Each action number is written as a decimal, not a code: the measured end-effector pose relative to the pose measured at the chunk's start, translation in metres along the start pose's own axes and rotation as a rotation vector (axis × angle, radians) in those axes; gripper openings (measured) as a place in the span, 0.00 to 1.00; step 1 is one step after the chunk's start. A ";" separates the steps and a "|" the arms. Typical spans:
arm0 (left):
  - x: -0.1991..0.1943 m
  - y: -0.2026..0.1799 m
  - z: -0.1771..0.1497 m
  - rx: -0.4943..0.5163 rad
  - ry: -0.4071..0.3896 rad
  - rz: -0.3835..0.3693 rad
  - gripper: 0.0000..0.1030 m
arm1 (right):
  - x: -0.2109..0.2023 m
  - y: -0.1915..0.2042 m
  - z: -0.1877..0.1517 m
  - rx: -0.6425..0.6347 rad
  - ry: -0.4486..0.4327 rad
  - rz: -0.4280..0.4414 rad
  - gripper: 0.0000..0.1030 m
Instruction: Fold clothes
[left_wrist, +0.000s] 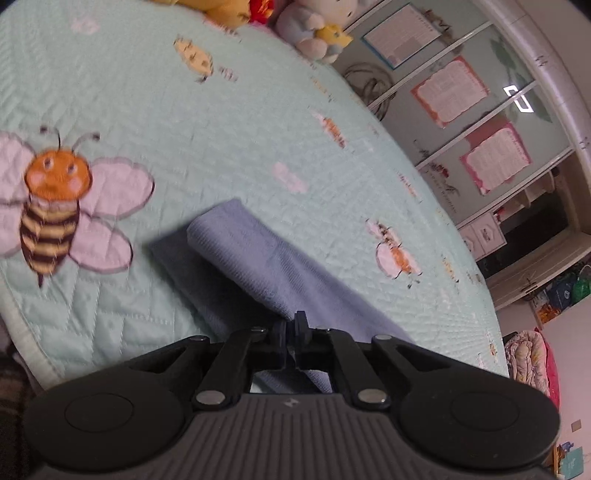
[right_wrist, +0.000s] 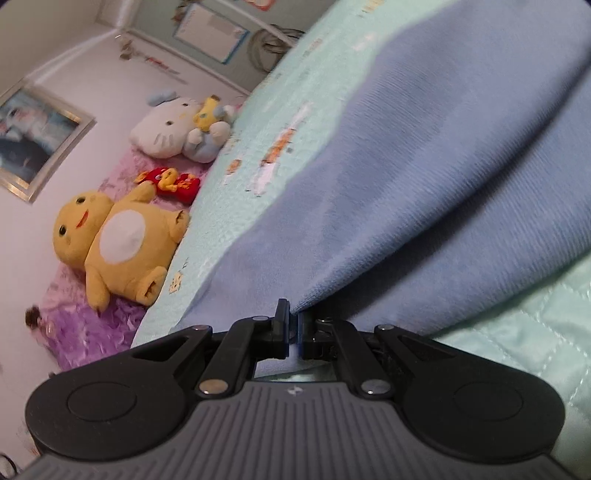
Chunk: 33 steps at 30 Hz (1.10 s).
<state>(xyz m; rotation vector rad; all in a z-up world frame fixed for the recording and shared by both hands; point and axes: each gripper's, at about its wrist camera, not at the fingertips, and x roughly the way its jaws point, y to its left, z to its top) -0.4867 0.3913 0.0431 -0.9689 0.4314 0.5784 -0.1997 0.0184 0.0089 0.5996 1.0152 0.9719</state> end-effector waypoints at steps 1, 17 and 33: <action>0.002 0.001 0.000 0.010 0.006 0.012 0.02 | -0.001 0.003 0.001 -0.012 0.001 0.004 0.02; -0.011 0.008 -0.004 -0.061 0.050 0.111 0.18 | -0.012 -0.023 -0.003 0.097 0.059 0.089 0.11; 0.014 -0.185 -0.157 0.983 0.092 -0.110 0.48 | -0.044 -0.059 0.013 0.351 -0.099 0.032 0.32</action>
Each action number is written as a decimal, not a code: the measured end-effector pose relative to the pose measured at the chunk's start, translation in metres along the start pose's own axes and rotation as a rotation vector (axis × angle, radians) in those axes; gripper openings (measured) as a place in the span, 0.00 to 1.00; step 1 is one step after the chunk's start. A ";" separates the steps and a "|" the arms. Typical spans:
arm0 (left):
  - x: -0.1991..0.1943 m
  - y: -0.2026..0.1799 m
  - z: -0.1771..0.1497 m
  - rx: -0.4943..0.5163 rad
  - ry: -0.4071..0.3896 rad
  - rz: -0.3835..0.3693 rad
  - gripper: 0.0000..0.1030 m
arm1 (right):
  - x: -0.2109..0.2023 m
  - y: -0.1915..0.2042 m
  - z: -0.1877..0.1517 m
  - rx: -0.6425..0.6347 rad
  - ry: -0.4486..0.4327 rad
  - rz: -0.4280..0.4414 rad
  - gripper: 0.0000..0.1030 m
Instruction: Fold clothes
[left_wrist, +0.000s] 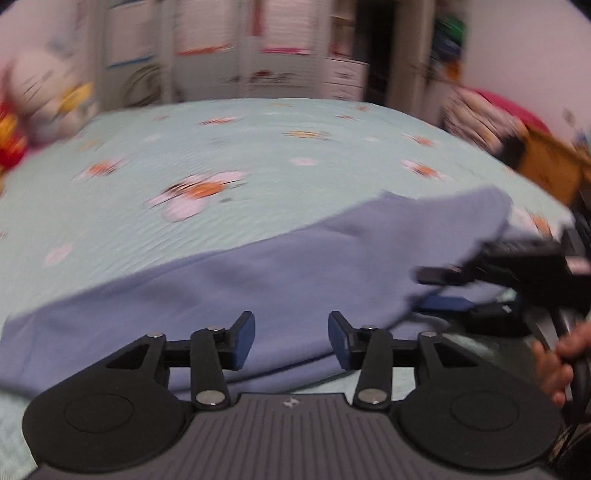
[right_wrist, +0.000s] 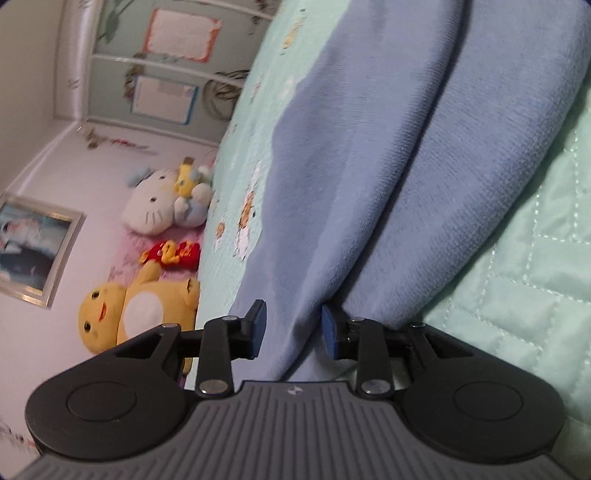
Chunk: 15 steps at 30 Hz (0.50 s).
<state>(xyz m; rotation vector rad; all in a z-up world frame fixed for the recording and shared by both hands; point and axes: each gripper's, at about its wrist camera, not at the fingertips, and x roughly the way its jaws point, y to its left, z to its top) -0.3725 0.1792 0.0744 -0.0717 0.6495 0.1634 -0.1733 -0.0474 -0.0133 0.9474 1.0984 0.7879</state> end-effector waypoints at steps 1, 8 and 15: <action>0.005 -0.008 0.001 0.029 0.002 -0.013 0.48 | 0.004 0.001 0.001 0.004 0.004 -0.004 0.32; 0.030 -0.044 -0.008 0.291 -0.013 0.022 0.58 | 0.014 -0.001 0.004 -0.002 0.010 0.013 0.03; 0.053 -0.058 -0.011 0.414 -0.019 0.111 0.58 | 0.008 0.008 0.004 0.012 0.006 0.094 0.03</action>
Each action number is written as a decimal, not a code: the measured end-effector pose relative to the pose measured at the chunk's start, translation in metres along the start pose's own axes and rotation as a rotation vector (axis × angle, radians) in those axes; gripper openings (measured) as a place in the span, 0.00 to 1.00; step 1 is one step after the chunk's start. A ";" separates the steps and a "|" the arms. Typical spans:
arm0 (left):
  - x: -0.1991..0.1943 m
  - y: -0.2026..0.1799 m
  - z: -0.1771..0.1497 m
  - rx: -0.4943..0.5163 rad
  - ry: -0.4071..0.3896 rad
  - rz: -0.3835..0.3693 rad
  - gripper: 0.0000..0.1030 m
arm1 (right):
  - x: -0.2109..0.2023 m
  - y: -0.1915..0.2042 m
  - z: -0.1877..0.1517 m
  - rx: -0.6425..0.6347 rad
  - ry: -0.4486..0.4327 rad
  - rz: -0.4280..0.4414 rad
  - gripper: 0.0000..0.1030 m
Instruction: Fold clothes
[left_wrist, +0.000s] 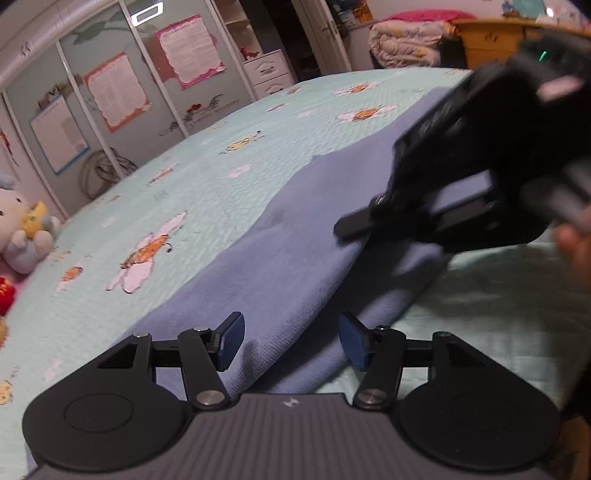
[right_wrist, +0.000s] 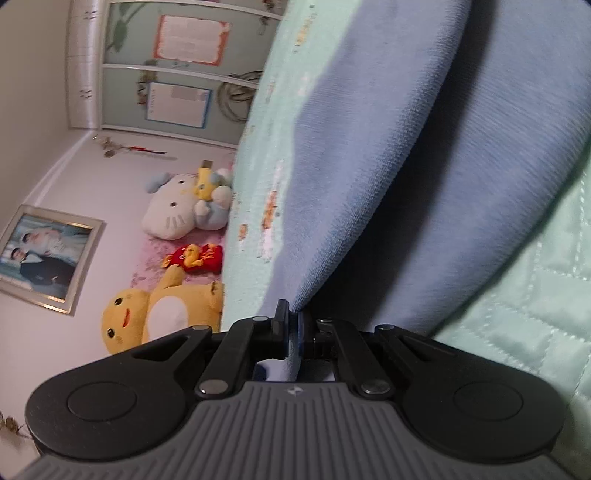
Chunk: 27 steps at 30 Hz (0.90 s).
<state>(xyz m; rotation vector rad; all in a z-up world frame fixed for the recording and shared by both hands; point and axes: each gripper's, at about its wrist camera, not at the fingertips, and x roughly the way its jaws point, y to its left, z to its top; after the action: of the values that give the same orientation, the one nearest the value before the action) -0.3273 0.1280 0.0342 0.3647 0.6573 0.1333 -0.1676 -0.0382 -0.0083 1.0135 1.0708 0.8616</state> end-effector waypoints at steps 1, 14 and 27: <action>0.001 0.003 0.001 -0.010 -0.004 0.007 0.58 | -0.001 0.003 0.001 -0.013 0.002 0.002 0.03; 0.002 -0.001 -0.015 0.078 -0.028 0.066 0.05 | -0.006 -0.002 -0.005 -0.031 0.027 -0.008 0.02; -0.011 -0.008 -0.016 0.122 -0.056 0.083 0.05 | 0.000 0.003 -0.010 -0.074 0.001 -0.010 0.03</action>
<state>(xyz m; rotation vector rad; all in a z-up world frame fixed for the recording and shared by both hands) -0.3455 0.1228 0.0257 0.5119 0.5966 0.1623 -0.1780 -0.0348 -0.0070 0.9449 1.0369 0.8879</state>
